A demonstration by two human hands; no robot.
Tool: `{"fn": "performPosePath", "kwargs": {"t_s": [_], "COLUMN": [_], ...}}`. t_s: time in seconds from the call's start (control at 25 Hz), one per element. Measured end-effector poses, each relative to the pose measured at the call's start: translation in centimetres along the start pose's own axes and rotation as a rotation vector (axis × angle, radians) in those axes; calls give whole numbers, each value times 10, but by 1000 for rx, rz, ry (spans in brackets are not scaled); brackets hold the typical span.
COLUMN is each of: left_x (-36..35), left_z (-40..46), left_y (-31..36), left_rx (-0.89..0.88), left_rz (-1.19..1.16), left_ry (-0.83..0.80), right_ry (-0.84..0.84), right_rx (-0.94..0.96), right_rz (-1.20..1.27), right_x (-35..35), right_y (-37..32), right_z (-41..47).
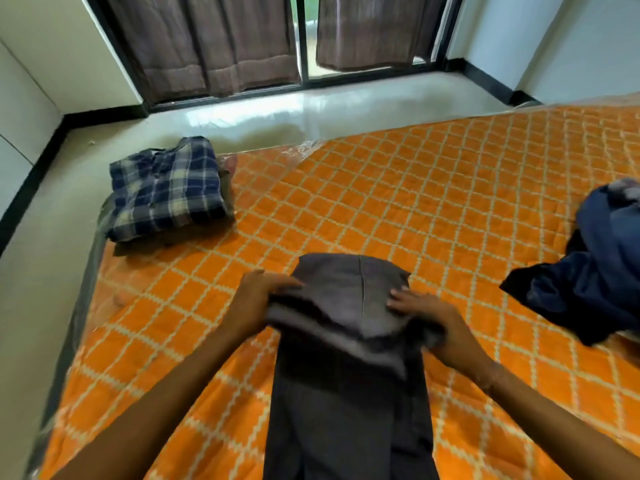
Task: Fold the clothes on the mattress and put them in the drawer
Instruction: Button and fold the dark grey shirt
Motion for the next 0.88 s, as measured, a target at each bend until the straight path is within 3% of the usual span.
{"fn": "performPosePath", "kwargs": {"t_s": [0.08, 0.12, 0.32, 0.4, 0.48, 0.52, 0.56, 0.68, 0.72, 0.8, 0.84, 0.88], "left_x": [-35, -48, -39, -42, -42, -33, -22, -19, -35, -80, -104, -118], "left_z": [-45, -60, -75, -78, -79, -70, -53, -10, -7, -20, -30, -37], "left_y": [6, 6, 33, 35, 36, 36, 40, 74, 86, 103, 103, 100], "left_rx": [-209, -261, -332, -294, -243, -136, -42, 145, 182, 193, 169, 145], "left_rz": [491, 607, 696, 745, 751, 742, 715, 458, 348, 283, 306, 343], "left_ry": [-119, -195, -264, -445, -667, -733, -696, -361, -296, -347, -403, -427], "right_ry": [-248, -279, -242, -436, -774, -857, -834, -391, -410, -489, -353, -87], "right_rx": [191, 199, 25, -116, -270, -331, -394, -425, -418, -429, -465, -525], "right_rz": [-586, -666, -580, -601, -611, -550, -442, -241, -226, -158, -59, 36], "right_x": [-39, -47, -23, -35, -48, -48, -46, -31, -47, -80, -72, -45], "right_y": [14, 15, -7, -3, 1, -4, -5, -11, -11, -1, 0, 9], "right_z": [-41, -48, -41, -53, -68, -65, -53, -6, -7, -24, -23, -17]}}
Point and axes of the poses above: each hand's wrist, its own z-axis towards the middle knuckle, its own x-axis out of the back of the hand, y = z × x, the point moved 9 cm from there along z, towards the middle knuckle, and after that the axes turned 11 degrees about z, right-handed, at the moved point
